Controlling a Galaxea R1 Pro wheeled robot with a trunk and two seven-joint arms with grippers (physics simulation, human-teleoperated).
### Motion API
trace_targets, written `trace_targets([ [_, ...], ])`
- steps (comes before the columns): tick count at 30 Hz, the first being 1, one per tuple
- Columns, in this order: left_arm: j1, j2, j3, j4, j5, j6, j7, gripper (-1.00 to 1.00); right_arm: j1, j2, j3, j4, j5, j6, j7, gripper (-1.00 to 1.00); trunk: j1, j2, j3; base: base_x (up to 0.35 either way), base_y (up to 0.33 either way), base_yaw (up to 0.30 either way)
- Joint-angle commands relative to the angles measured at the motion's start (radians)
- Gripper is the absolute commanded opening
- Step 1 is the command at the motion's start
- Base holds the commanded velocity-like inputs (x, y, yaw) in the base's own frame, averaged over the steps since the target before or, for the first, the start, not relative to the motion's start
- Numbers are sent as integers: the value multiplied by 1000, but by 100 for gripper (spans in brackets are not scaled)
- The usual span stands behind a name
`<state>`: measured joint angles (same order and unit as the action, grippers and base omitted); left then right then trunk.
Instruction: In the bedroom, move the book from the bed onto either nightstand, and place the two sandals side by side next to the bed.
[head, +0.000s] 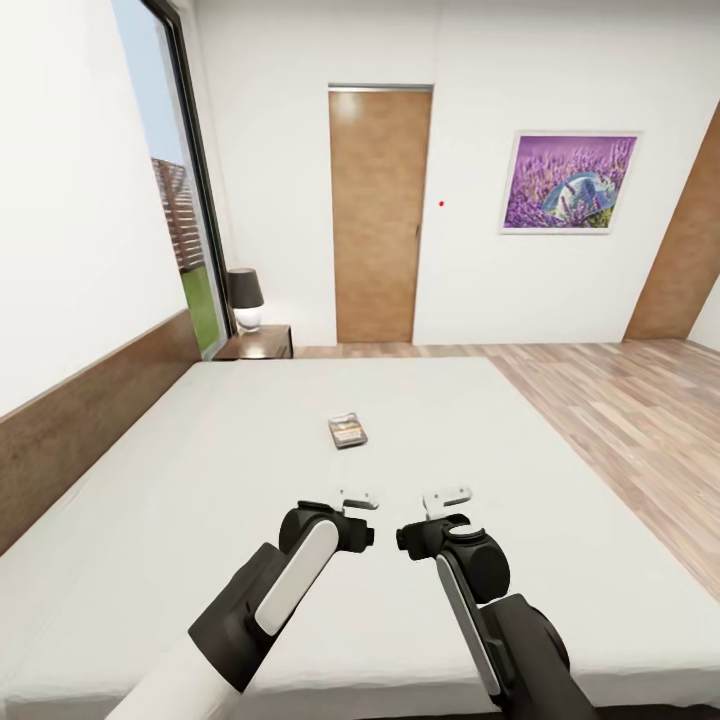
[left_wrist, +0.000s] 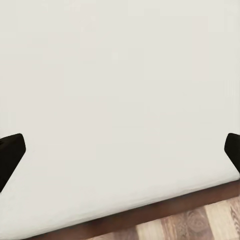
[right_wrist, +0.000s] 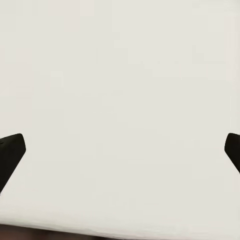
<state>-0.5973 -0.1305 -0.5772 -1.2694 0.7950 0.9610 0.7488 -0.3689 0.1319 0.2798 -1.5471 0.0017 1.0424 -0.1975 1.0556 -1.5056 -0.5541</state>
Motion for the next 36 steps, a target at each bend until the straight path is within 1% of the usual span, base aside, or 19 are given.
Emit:
trace_targets([
  [1, -1, 0, -1, -1, 10, 1, 10, 100, -1, 0, 1, -1, 0, 5, -3, 100, 0, -1, -1, 108, 40, 0],
  [16, -1, 0, -1, -1, 9, 0, 10, 100, -1, 0, 1, -1, 0, 5, -3, 100, 0, -1, -1, 41, 11, 0],
  [27, -1, 0, -1, -1, 9, 1, 10, 100, -1, 0, 2, -1, 0, 5, -3, 100, 0, -1, -1, 139, -27, 0],
  [36, -1, 0, -1, -1, 9, 0, 10, 100, -1, 1, 2, -1, 0, 5, -3, 100, 0, -1, -1, 54, -7, 0],
])
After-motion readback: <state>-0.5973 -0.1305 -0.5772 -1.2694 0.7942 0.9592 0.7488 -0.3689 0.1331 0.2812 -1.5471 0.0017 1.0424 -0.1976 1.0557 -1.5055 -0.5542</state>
